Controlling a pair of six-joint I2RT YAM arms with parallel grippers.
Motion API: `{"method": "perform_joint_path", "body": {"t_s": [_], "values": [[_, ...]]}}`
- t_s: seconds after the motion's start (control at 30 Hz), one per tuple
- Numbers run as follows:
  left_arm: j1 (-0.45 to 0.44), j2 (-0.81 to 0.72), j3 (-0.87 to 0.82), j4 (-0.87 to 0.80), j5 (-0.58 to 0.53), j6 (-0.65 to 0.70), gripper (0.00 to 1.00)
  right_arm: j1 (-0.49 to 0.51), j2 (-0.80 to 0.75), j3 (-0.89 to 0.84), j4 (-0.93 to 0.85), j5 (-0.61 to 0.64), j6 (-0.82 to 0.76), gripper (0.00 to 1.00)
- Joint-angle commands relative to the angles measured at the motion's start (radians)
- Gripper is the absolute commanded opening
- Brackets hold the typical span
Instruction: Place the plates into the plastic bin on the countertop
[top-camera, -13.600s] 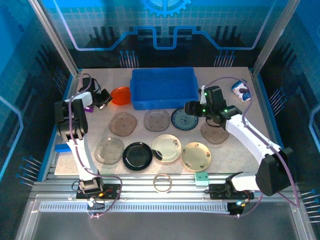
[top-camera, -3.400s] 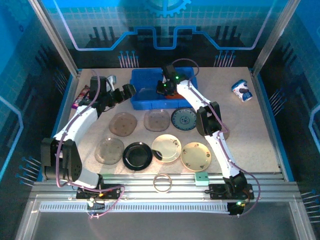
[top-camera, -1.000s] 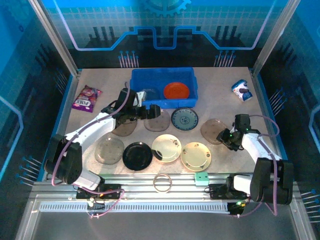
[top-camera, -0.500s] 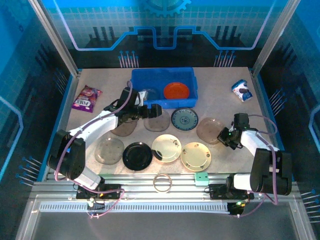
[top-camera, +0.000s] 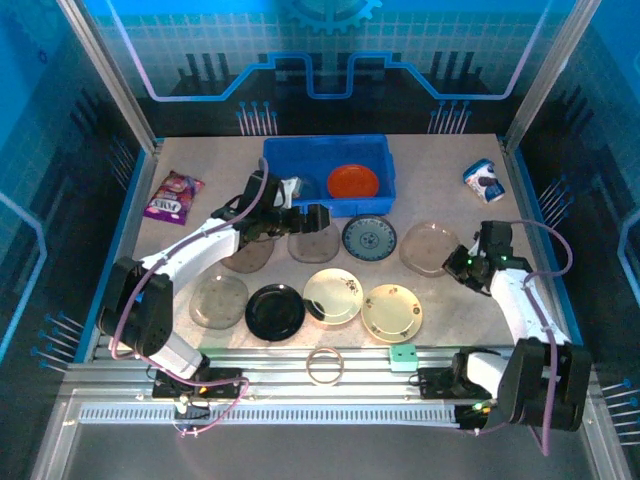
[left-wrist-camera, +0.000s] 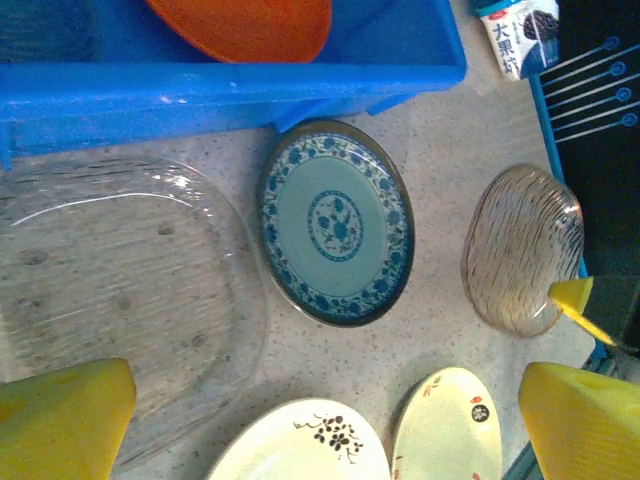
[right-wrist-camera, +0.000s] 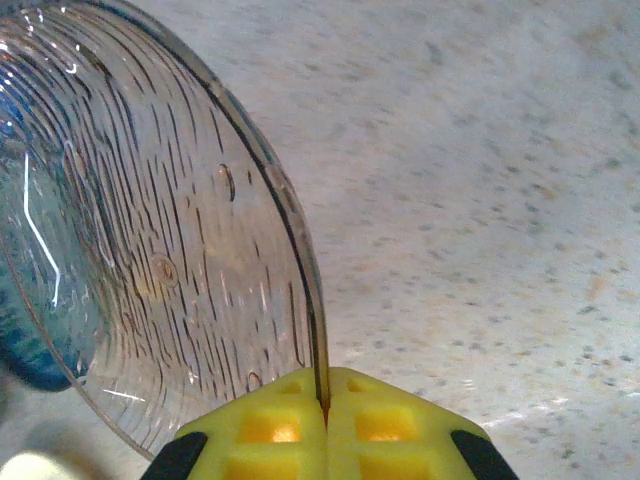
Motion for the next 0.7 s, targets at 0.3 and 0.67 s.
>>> {"method": "perform_joint_path", "body": {"t_s": [0.3, 0.67], "values": [[-0.067, 0.054, 0.066, 0.058, 0.085, 0.005, 0.92, 0.377, 0.118, 0.315, -0.093, -0.081, -0.022, 0.0], [-0.066, 0.077, 0.085, 0.045, 0.086, 0.005, 0.58, 0.533, 0.284, 0.466, -0.043, -0.136, -0.049, 0.0]]}}
